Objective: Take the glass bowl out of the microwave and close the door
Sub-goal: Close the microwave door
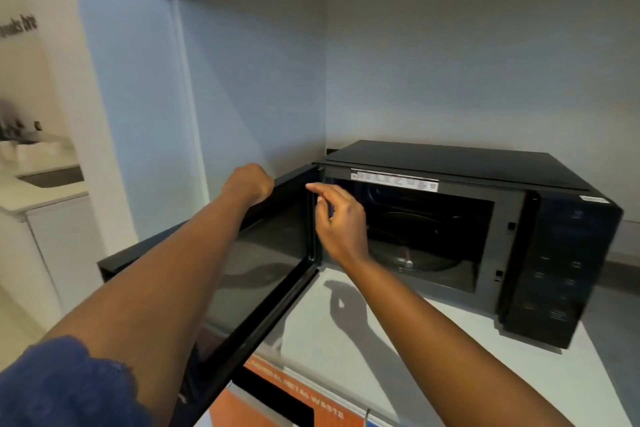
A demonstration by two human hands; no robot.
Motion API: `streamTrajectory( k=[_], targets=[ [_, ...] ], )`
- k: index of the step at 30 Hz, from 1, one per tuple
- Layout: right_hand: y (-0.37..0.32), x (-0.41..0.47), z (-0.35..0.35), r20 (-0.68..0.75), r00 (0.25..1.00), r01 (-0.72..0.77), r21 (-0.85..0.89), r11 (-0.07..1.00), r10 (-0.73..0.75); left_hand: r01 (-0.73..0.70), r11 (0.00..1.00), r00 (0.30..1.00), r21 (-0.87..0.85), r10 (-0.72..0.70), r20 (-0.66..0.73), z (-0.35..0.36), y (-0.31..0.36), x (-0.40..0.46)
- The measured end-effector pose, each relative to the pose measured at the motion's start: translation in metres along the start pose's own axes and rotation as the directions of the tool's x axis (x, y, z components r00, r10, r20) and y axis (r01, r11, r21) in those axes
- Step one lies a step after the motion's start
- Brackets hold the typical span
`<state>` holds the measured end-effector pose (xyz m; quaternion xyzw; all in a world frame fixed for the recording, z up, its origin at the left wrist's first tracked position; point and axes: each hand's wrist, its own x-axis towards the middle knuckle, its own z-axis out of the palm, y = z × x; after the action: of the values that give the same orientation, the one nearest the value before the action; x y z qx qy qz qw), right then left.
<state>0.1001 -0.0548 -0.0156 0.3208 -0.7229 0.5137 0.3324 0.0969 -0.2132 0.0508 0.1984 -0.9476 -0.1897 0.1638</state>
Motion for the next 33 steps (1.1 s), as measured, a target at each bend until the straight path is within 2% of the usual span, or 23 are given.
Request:
streamTrajectory(
  k=[4,8,15,20,27,33],
  targets=[
    [-0.017,0.0,0.028,0.212,0.976,0.047,0.004,0.999,-0.047,-0.036,0.999,0.983,0.013,0.033,0.182,-0.018,-0.005,0.007],
    [-0.03,-0.002,0.046,0.376,0.918,0.128,0.014,0.992,-0.124,-0.088,0.995,0.916,0.038,0.066,0.397,-0.035,-0.01,0.007],
    [-0.037,0.003,0.052,0.518,0.828,0.277,-0.047,0.96,-0.213,-0.175,0.975,0.856,0.138,0.082,0.51,-0.046,-0.002,0.013],
    [-0.035,0.008,0.041,0.462,0.864,0.215,0.025,0.976,-0.202,-0.274,0.951,0.833,0.145,0.159,0.529,-0.047,0.005,0.016],
    [-0.028,0.015,0.006,0.354,0.92,0.148,0.088,0.985,-0.17,-0.481,0.875,0.803,0.059,0.412,0.431,-0.03,0.021,0.017],
    [-0.016,0.022,-0.043,0.413,0.91,0.064,-0.025,0.998,-0.048,-0.554,0.828,0.787,0.086,0.488,0.378,-0.013,0.046,0.021]
  ],
)
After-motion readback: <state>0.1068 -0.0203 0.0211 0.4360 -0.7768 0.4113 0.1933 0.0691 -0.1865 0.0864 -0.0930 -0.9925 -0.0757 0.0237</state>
